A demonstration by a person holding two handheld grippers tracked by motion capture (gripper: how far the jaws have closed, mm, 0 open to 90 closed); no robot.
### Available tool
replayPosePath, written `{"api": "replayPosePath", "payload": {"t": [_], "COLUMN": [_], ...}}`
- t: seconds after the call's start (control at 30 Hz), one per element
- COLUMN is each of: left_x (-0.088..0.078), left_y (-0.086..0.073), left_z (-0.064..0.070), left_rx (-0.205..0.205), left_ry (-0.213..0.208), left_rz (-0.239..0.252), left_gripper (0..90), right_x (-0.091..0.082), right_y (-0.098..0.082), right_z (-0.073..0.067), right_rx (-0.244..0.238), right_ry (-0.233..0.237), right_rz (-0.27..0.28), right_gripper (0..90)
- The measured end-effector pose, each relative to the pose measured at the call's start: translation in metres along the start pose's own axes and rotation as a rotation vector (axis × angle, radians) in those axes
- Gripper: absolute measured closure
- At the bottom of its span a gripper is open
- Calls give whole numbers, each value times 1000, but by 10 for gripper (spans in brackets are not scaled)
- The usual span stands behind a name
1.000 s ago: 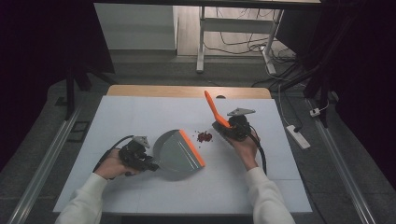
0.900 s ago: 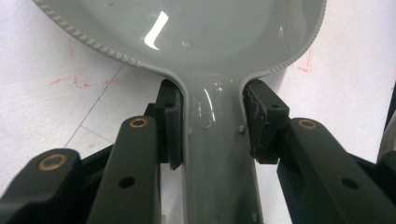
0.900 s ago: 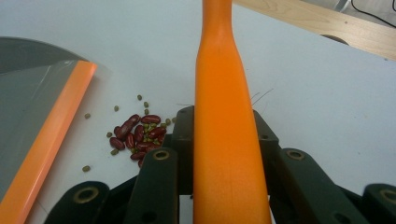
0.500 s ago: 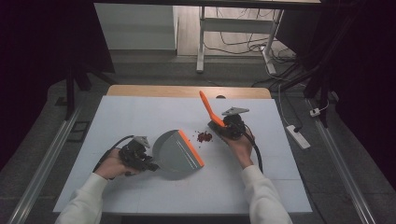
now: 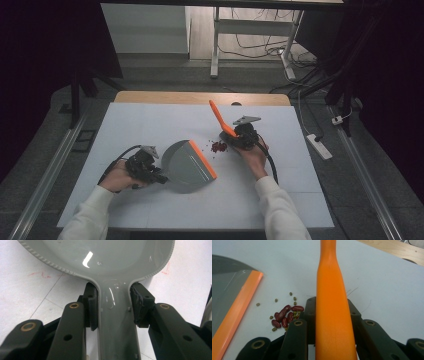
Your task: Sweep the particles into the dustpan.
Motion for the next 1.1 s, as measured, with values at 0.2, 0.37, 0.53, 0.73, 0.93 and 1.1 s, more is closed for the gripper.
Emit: {"api": "replayPosePath", "payload": {"t": [0.2, 0.37, 0.53, 0.73, 0.93, 1.1], "left_x": [1, 2, 3, 4, 5, 6], "left_y": [0, 0, 0, -1, -1, -1], "left_z": [-1, -1, -2, -2, -3, -3], "left_rx": [-12, -13, -16, -14, -13, -14], "left_ry": [-7, -8, -12, -15, -16, -17], "left_rz": [0, 1, -3, -5, -11, -9], "left_gripper": [615, 615, 616, 615, 616, 616], "right_x": [3, 5, 6, 8, 9, 10], "right_y": [1, 1, 2, 3, 4, 5], "right_z": [-5, -8, -10, -16, -19, -22], "right_rx": [-7, -14, -13, -37, -48, -66], "right_ry": [18, 30, 38, 45, 49, 50], "right_rz": [-2, 4, 7, 6, 9, 7], "right_gripper": [706, 706, 706, 707, 706, 706]}}
Point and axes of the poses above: each handheld gripper's, and its own axes: x roughly forward along the jaws, y roughly out of its top, z roughly to its right, the point moved 3 cm from there along x, roughly forward along the jaws
